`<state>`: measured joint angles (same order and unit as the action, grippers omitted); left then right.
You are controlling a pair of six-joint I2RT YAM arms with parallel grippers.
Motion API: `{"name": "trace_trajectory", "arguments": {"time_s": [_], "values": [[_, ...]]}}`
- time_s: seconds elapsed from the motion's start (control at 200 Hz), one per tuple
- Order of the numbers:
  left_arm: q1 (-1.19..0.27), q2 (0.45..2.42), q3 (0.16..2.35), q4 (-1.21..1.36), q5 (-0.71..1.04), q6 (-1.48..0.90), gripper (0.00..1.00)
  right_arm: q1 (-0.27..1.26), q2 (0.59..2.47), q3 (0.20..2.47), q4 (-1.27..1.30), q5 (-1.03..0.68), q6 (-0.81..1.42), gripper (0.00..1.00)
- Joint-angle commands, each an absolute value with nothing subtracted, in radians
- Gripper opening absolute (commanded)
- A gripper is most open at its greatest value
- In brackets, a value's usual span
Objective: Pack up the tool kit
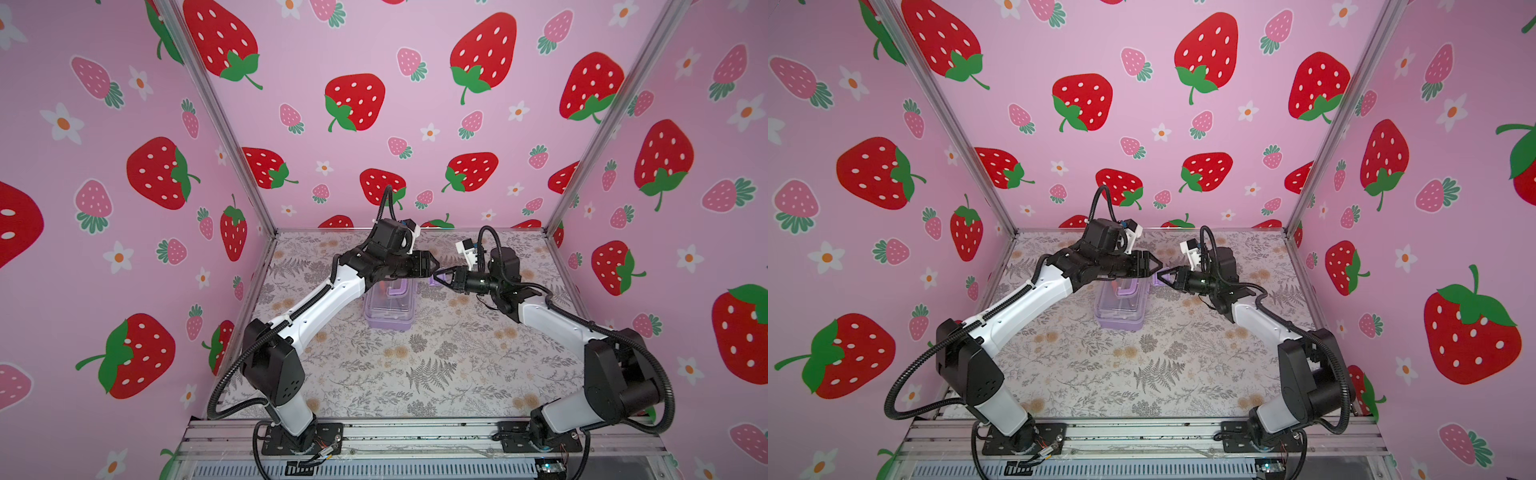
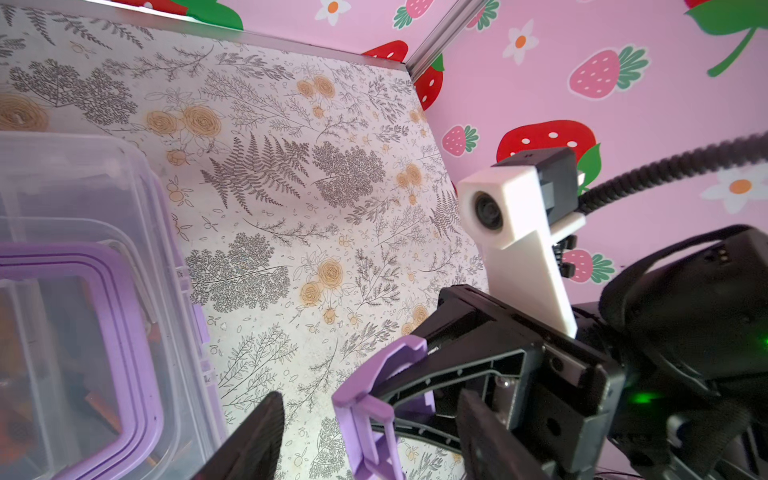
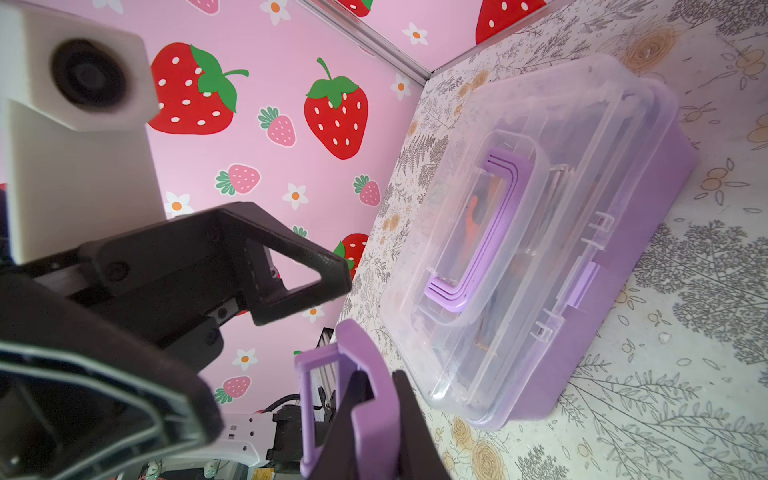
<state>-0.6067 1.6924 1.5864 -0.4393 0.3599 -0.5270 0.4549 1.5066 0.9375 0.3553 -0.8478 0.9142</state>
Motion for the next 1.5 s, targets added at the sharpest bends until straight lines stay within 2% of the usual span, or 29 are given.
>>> {"name": "trace_trajectory", "arguments": {"time_s": [0.0, 0.15, 0.405, 0.695, 0.865, 0.88, 0.945, 1.221, 1.381, 1.496], "values": [[-0.607, 1.715, 1.57, -0.402, 0.403, -0.548, 0.65, 0.45, 1.514, 0.968, 0.392, -0.871, 0.929, 0.0], [-0.607, 1.723, 1.568, -0.389, 0.411, -0.554, 0.59, 0.45, 1.513, 0.964, 0.402, -0.882, 0.939, 0.0], [-0.601, 1.713, 1.586, -0.393, 0.417, -0.548, 0.25, 0.449, 1.52, 0.956, 0.415, -0.885, 0.952, 0.0], [-0.547, 1.687, 1.555, -0.361, 0.491, -0.572, 0.07, 0.414, 1.537, 0.917, 0.604, -0.976, 1.077, 0.0], [-0.508, 1.684, 1.552, -0.331, 0.576, -0.584, 0.07, 0.406, 1.529, 0.911, 0.678, -1.021, 1.118, 0.0], [-0.506, 1.685, 1.552, -0.331, 0.581, -0.584, 0.03, 0.405, 1.527, 0.91, 0.68, -1.024, 1.12, 0.0], [-0.499, 1.688, 1.554, -0.33, 0.596, -0.585, 0.0, 0.403, 1.525, 0.908, 0.699, -1.031, 1.132, 0.0], [-0.49, 1.687, 1.539, -0.305, 0.65, -0.607, 0.0, 0.387, 1.537, 0.894, 0.779, -1.042, 1.2, 0.07], [-0.49, 1.681, 1.522, -0.282, 0.66, -0.626, 0.0, 0.385, 1.54, 0.889, 0.8, -1.039, 1.215, 0.14], [-0.489, 1.681, 1.519, -0.279, 0.662, -0.633, 0.0, 0.384, 1.532, 0.882, 0.801, -1.039, 1.215, 0.27]]}}
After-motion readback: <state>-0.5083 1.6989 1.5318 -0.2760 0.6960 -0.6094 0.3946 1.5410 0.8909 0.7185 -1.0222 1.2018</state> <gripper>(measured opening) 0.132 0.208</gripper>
